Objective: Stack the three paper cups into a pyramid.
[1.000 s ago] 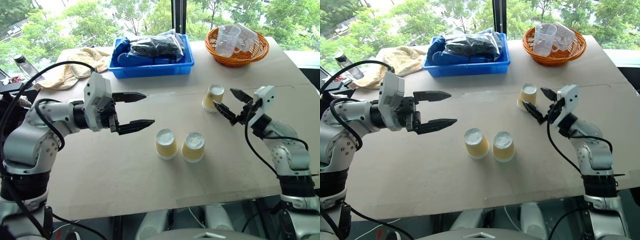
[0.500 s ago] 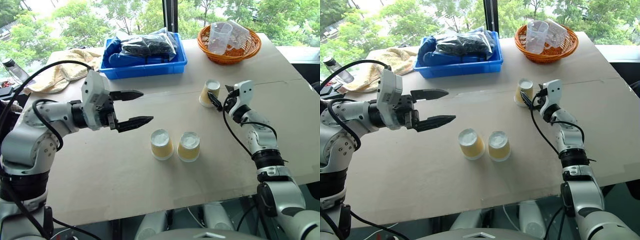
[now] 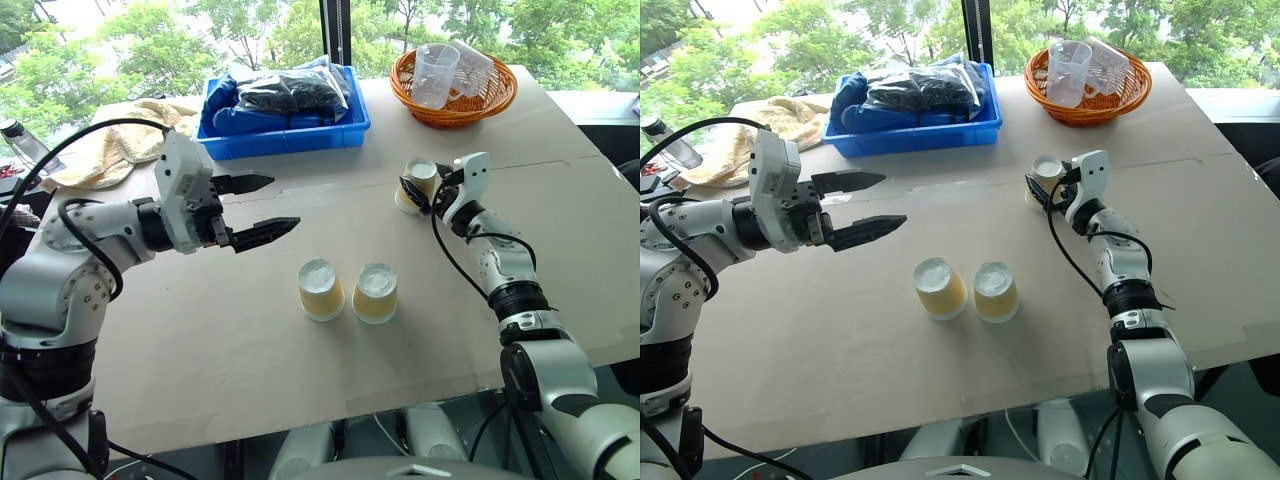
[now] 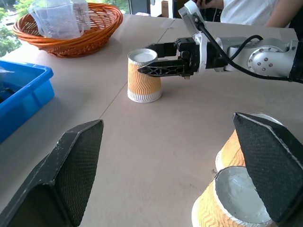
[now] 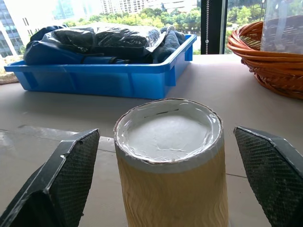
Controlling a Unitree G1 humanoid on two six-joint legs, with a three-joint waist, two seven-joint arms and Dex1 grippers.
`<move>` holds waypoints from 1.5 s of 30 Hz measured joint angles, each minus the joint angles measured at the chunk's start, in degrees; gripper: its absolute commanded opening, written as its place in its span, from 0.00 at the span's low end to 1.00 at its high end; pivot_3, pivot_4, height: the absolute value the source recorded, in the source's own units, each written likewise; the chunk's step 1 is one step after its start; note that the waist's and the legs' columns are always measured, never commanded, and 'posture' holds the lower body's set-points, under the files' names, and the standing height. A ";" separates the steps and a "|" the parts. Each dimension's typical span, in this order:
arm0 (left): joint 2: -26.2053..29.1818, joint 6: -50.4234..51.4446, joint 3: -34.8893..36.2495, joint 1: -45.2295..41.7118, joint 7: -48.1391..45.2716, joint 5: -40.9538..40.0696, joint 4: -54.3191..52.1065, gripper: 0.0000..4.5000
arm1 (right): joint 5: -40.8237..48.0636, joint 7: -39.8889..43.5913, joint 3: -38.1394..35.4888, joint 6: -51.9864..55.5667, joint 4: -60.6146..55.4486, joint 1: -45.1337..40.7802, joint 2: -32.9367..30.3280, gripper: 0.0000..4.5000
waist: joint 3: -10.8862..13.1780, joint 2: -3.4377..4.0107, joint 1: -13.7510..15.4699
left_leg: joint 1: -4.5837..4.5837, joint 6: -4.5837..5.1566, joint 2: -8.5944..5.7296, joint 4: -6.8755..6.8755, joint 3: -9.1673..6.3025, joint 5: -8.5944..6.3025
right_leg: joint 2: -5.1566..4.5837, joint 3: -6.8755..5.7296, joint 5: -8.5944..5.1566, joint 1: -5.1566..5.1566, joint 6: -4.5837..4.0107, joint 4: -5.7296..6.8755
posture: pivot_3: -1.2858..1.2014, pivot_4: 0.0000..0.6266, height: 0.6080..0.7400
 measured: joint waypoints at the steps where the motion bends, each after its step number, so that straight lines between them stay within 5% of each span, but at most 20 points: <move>1: -0.05 0.12 0.00 -0.05 0.08 0.00 0.00 1.00 | -0.05 0.16 0.00 -0.01 0.58 -0.12 0.13 0.99 | 0.00 0.00 -0.02 | 0.00 0.00 0.00 0.00 0.00 0.00 | 0.00 0.00 0.00 0.00 0.00 0.00 | 0.52 0.24 1.00; 3: -0.08 0.17 -0.01 -0.15 0.14 0.00 0.00 1.00 | -0.17 0.31 0.00 -0.02 0.88 -0.22 0.31 0.99 | 0.00 0.00 -0.06 | 0.00 0.00 0.00 0.00 0.00 0.00 | 0.00 0.00 0.00 0.00 0.00 0.01 | 0.52 0.24 1.00; 6: -0.11 0.18 -0.05 -0.66 0.08 0.02 0.01 1.00 | -0.58 0.33 -0.18 -0.54 1.58 -0.59 0.30 0.84 | 0.00 0.00 -0.22 | 0.00 0.00 0.00 0.01 0.00 0.00 | 0.00 -0.01 0.00 0.00 0.00 0.01 | 0.52 0.24 1.00; 10: -0.13 0.13 -0.25 -1.44 -0.54 0.08 0.26 1.00 | -1.33 0.35 -0.21 -1.74 1.75 -0.79 0.23 0.47 | 0.00 0.00 -0.57 | 0.00 -0.01 0.00 0.01 -0.01 0.00 | 0.00 -0.01 0.00 0.00 0.00 0.01 | 0.52 0.24 1.00; 17: -0.32 -0.43 -1.54 -1.93 -1.93 0.26 1.07 1.00 | -1.52 4.45 0.48 -0.63 -2.87 0.02 -1.50 0.47 | 0.01 0.01 -1.27 | -0.02 -0.01 0.00 0.02 0.00 0.00 | 0.01 0.02 0.00 -0.03 0.00 0.03 | 0.52 0.24 1.00; 22: 0.78 -2.46 -1.44 -0.82 -6.43 0.18 2.34 1.00 | 11.55 15.44 4.70 18.36 -31.50 5.70 -4.43 0.47 | 0.02 0.05 -1.01 | -0.06 0.00 -0.01 0.03 -0.08 0.00 | -0.05 0.00 0.00 -0.09 0.00 0.05 | 0.52 0.24 1.00; 28: 1.15 -3.09 -0.42 0.89 -11.31 -0.78 3.60 1.00 | 25.89 16.59 9.14 41.92 -57.27 8.41 -9.72 0.47 | -0.01 -0.01 -0.10 | -0.08 0.00 -0.01 0.05 -0.17 0.00 | -0.07 0.00 0.01 -0.05 -0.01 0.01 | 0.52 0.24 1.00; 45: 1.92 -2.24 1.30 2.64 -14.63 -4.43 2.31 1.00 | 27.72 15.67 13.59 50.27 -62.68 11.62 -11.92 0.47 | -0.01 -0.01 0.94 | -0.09 0.00 -0.02 0.06 -0.16 0.00 | -0.08 -0.01 0.02 -0.06 -0.03 0.02 | 0.52 0.24 1.00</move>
